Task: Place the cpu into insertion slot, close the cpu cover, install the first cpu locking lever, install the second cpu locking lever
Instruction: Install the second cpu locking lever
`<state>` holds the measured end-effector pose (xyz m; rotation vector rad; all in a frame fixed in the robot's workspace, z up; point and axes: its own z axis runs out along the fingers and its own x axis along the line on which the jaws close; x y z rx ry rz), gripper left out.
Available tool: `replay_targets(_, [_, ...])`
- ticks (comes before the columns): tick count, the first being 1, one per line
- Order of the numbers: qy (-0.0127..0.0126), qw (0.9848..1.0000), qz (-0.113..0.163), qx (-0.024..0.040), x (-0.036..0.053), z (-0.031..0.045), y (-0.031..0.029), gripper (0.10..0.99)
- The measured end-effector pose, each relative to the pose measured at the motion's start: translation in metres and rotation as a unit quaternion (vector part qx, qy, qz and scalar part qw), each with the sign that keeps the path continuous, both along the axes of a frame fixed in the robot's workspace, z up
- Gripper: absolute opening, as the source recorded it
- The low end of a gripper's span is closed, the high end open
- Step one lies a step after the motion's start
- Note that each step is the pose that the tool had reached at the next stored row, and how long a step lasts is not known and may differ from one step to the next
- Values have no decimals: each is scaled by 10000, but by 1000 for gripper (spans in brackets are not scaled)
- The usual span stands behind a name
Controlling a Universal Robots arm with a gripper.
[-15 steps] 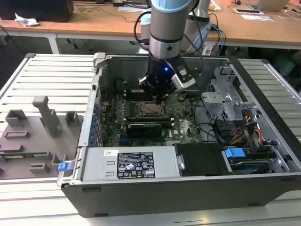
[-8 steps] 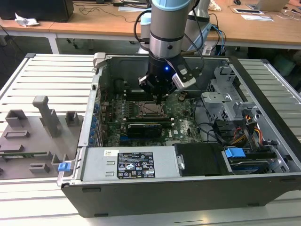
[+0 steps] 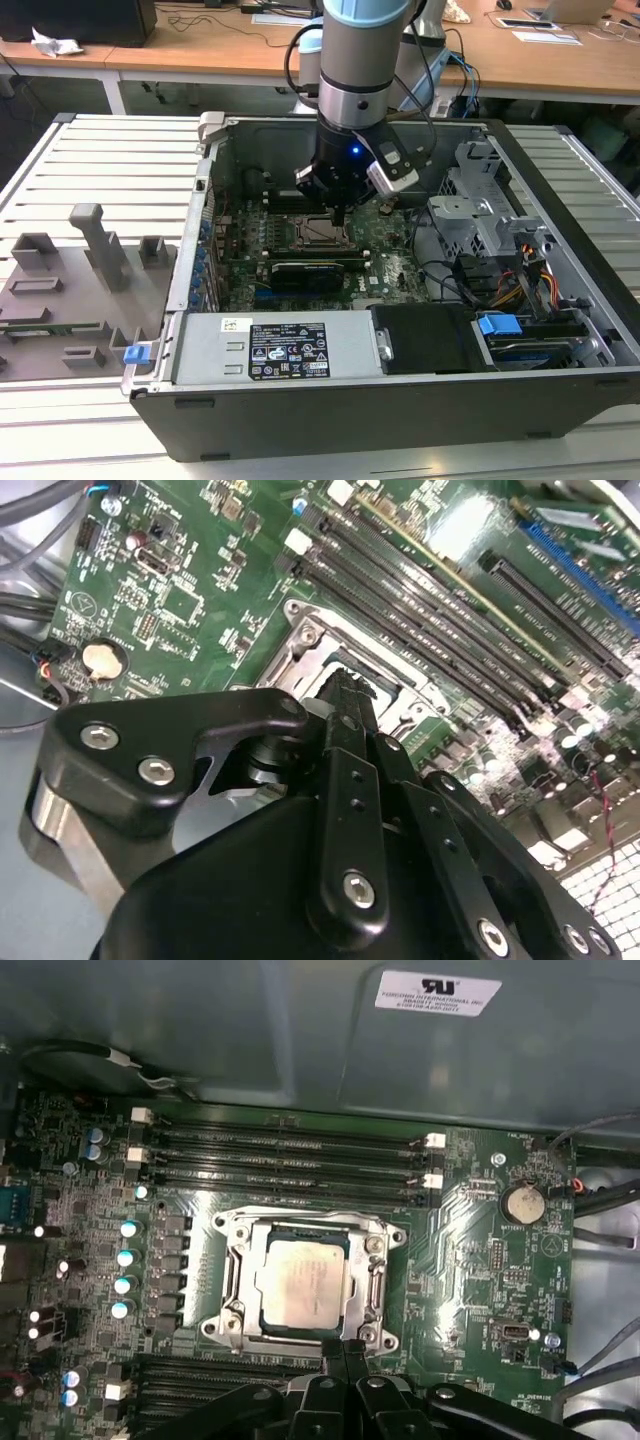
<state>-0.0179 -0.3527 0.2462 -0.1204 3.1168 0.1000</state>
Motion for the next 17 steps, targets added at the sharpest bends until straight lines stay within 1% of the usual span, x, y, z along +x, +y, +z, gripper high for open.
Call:
replay_targets(1, [8,10000,0,2,0,-1,-9,106])
replay_targets(2, [21,10000,0,27,0,-2,-37,106])
replay_targets(3, [23,10000,0,82,0,-3,-48,106])
replay_targets(4, [26,9999,0,124,0,-5,-57,106])
replay_targets(5, [30,9999,0,154,0,-11,-85,106])
replay_targets(7, [36,9998,0,187,0,-17,-132,106])
replay_targets(11, [37,9998,0,199,0,-24,-209,106])
replay_targets(15, [37,9998,0,199,0,-25,-236,106])
replay_targets(17, [40,9998,0,205,-2,-29,-263,106])
